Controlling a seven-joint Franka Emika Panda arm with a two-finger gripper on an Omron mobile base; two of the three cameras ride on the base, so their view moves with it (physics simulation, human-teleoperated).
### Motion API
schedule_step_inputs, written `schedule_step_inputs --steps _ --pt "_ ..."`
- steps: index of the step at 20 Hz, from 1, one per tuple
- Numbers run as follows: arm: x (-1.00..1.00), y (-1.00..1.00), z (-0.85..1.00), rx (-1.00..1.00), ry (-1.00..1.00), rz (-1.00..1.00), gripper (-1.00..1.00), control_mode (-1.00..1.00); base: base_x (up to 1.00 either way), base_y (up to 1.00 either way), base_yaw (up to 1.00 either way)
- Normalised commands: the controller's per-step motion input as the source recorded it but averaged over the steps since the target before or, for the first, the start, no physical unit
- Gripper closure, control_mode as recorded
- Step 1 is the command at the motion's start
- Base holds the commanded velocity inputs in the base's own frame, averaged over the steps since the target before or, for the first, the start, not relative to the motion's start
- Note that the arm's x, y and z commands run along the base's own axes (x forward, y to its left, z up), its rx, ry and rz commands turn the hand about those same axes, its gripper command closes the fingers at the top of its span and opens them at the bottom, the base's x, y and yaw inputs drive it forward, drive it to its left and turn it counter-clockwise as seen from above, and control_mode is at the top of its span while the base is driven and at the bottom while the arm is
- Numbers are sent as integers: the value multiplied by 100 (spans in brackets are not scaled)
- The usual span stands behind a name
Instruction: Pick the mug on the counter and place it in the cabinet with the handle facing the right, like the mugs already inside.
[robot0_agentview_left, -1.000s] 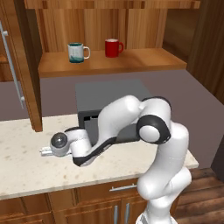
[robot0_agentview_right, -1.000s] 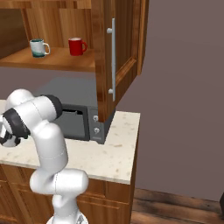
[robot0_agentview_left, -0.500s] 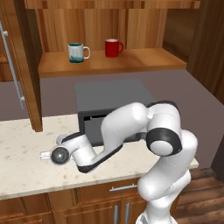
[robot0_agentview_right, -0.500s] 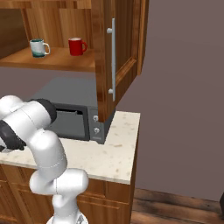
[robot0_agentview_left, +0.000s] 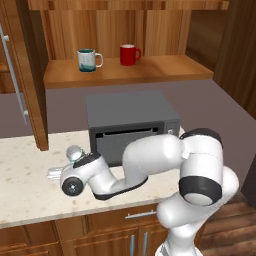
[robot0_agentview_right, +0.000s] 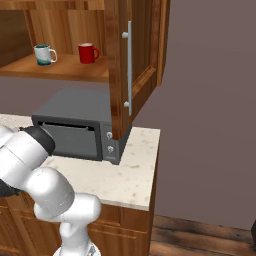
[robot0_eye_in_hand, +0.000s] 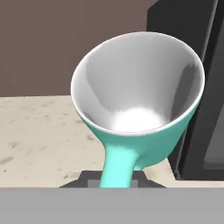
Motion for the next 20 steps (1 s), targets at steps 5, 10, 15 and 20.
schedule_step_inputs --steps 5,10,15,20 --pt "0 -8 50 1 -10 0 100 -100 0 0 0" --pt "0 -7 44 4 -6 0 100 -100 0 0 0" --pt "0 -6 34 16 -1 0 100 -100 0 0 0" --pt "0 -2 37 22 0 0 100 -100 0 0 0"
